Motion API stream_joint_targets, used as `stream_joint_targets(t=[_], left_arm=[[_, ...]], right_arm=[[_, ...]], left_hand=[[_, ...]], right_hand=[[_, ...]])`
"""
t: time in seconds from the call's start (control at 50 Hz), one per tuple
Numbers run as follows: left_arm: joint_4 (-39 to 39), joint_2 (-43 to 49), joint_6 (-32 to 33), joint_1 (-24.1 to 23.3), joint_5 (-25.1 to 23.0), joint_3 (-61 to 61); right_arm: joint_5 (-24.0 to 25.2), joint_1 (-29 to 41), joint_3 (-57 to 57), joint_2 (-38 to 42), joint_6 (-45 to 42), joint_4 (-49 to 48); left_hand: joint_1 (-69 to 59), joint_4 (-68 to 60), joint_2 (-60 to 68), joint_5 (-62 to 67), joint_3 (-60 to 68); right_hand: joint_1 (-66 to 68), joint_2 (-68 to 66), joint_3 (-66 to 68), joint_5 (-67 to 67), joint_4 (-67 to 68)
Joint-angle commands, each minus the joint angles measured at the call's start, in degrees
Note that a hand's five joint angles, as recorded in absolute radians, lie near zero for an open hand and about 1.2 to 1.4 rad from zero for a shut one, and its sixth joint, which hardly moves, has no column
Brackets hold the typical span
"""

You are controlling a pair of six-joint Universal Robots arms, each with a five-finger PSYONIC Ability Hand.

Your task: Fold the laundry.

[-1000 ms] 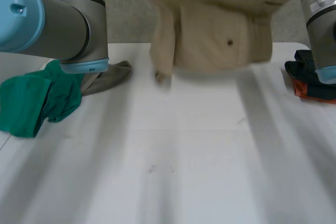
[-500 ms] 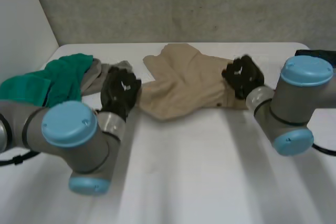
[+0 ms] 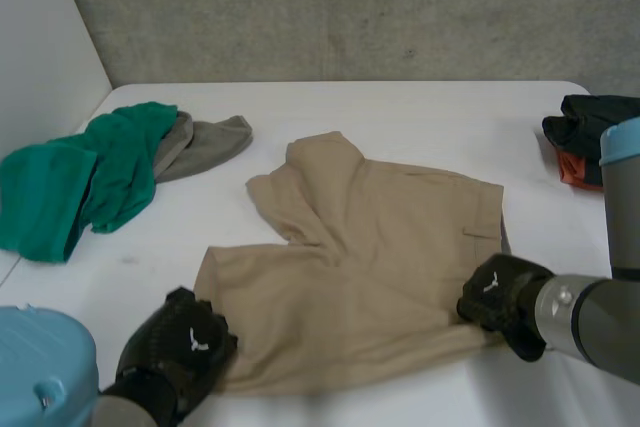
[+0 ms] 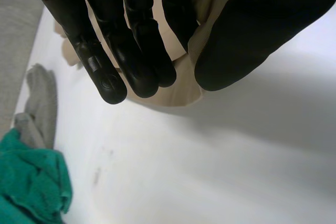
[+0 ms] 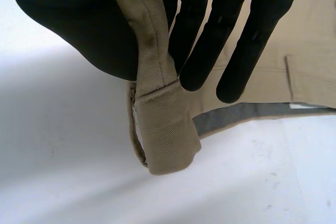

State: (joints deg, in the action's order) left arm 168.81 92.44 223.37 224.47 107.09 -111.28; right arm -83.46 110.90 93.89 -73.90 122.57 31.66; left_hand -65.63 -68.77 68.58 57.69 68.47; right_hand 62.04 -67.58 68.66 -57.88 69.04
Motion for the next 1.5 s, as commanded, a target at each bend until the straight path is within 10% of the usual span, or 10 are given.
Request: stream_joint_targets(t=[0.02,0.16,0.42,0.64,0.78,0.84,1.14,1.3,1.5], left_arm=[[-0.59,1.25,-2.77,0.35,0.57,5.00],[6.43,2.22,-3.03,5.98,-1.18,11.86],[18.66,25.74,-3.29,16.52,-25.34,28.02],[18.13,42.64,-3.20,21.01,-32.03,42.98],[18.40,46.87,-3.20,21.28,-32.21,47.03],[18.66,47.05,-3.29,21.28,-31.77,47.38],[19.01,43.54,-2.76,20.93,-18.06,42.03],[25.07,40.72,-3.47,19.61,-21.65,39.03],[23.33,46.50,-6.98,20.57,-31.33,47.10]], right_arm=[[0.05,-0.33,3.39,-0.11,-0.67,-6.59],[0.31,-1.65,5.60,-0.20,-0.49,-10.47],[0.75,-1.56,7.09,-0.11,2.49,-13.46],[1.19,-1.73,8.50,0.24,3.02,-16.10],[1.19,-2.08,8.76,0.33,3.02,-16.54],[1.19,-2.26,8.85,0.33,3.02,-16.54],[1.28,-2.17,8.50,0.16,6.44,-16.98],[1.80,-2.35,7.97,0.16,7.42,-17.15],[2.51,-2.44,8.50,0.33,7.51,-17.42]], left_hand=[[43.46,46.60,-46.41,-45.52,-46.29],[53.40,56.54,-56.35,-55.46,-56.23],[43.48,46.62,-46.44,-45.55,-46.32],[42.47,45.61,-45.42,-44.53,-45.31],[17.95,21.09,-20.91,-20.01,-20.79],[-14.31,-11.16,11.35,12.24,11.47],[-14.37,-11.23,11.42,12.31,11.53],[32.83,35.97,-35.78,-34.89,-35.67],[35.57,38.71,-38.52,-37.63,-38.41]], right_hand=[[17.96,-12.42,11.34,-12.12,10.96],[17.96,-12.42,11.34,-12.12,10.96],[17.96,-12.42,11.34,-12.12,10.96],[17.96,-12.42,11.34,-12.12,10.96],[17.96,-12.42,11.34,-12.12,10.96],[17.96,-12.42,11.34,-12.12,10.96],[17.96,-12.42,11.34,-12.12,10.96],[17.96,-12.42,11.34,-12.12,10.96],[17.96,-12.42,11.34,-12.12,10.96]])
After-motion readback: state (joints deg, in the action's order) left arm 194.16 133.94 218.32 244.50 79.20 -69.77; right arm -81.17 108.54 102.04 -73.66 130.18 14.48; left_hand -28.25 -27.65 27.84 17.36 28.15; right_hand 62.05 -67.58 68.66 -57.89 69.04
